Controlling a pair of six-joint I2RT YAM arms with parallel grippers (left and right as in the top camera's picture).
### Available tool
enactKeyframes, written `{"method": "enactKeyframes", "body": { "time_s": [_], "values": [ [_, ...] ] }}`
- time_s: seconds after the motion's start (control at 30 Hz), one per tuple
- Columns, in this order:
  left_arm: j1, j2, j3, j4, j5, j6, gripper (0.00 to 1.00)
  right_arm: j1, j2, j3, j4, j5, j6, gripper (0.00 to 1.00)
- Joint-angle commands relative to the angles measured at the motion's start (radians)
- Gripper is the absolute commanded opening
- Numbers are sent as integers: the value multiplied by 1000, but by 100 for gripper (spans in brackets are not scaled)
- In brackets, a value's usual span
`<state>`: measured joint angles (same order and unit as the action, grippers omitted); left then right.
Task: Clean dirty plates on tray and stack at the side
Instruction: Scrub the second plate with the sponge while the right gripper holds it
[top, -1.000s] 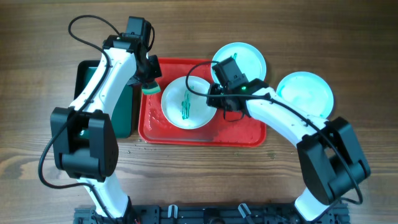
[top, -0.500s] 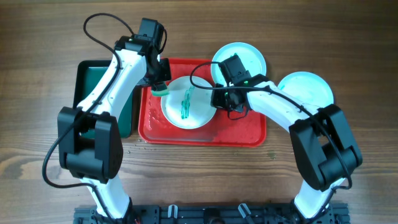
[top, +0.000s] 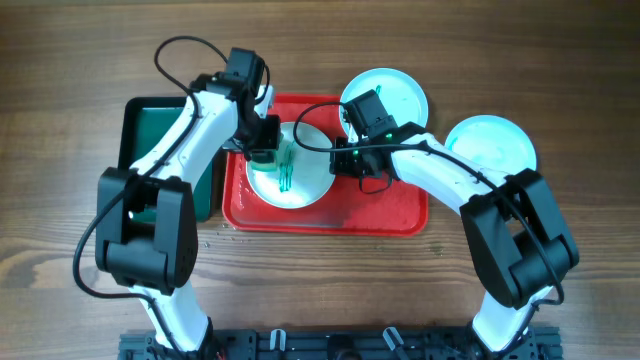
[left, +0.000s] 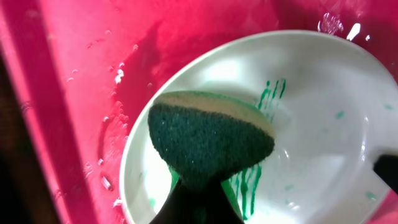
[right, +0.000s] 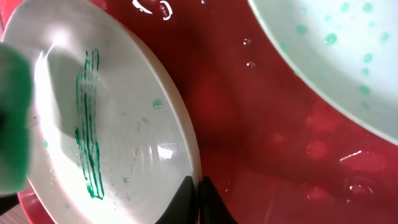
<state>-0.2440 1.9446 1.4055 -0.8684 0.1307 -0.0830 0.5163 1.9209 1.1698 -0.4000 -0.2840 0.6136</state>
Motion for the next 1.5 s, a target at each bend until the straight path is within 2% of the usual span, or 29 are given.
{"method": "enactKeyframes", "body": {
  "time_s": [0.0,0.17,0.3,0.43,0.53,0.6,0.63,0.73,0.87,0.97,1.13,1.23,1.3,1.4,1.47],
  "values": [
    [-3,-14,-66,72,37,71,4,5,21,17,8,-38,-37,4],
    [-4,-14,-198,278,40,76,4,5,21,17,12,-40,-38,5],
    [-39,-14,-228,326,143,81,4,5,21,17,16,-48,-47,4],
    [-112,-14,-228,315,198,174,4,5,21,17,18,-56,-62,4],
    [-158,-14,-228,245,197,267,4,5,21,17,18,-55,-63,4],
    [-156,-14,-228,182,169,293,4,4,21,17,18,-55,-63,4],
    [-141,-14,-228,150,106,288,4,4,21,17,18,-55,-64,4],
    [-96,-14,-228,134,-66,168,4,4,21,17,18,-55,-64,4],
    [-40,-15,-227,126,-381,-149,4,4,21,17,18,-54,-61,4],
    [-42,-15,-227,123,-446,-248,4,4,21,17,18,-54,-61,5],
    [-87,-15,-227,106,-388,-253,4,4,21,17,18,-54,-61,4],
    [-109,-15,-227,85,-150,-122,4,4,21,17,21,-55,-60,4],
    [-108,-15,-227,86,-39,-110,4,4,21,17,30,-63,-55,5],
    [-97,-15,-227,86,-15,-111,4,5,21,17,42,-76,-53,20],
    [-91,-15,-227,87,-15,-111,4,5,29,16,42,-77,-52,23]
  ]
}}
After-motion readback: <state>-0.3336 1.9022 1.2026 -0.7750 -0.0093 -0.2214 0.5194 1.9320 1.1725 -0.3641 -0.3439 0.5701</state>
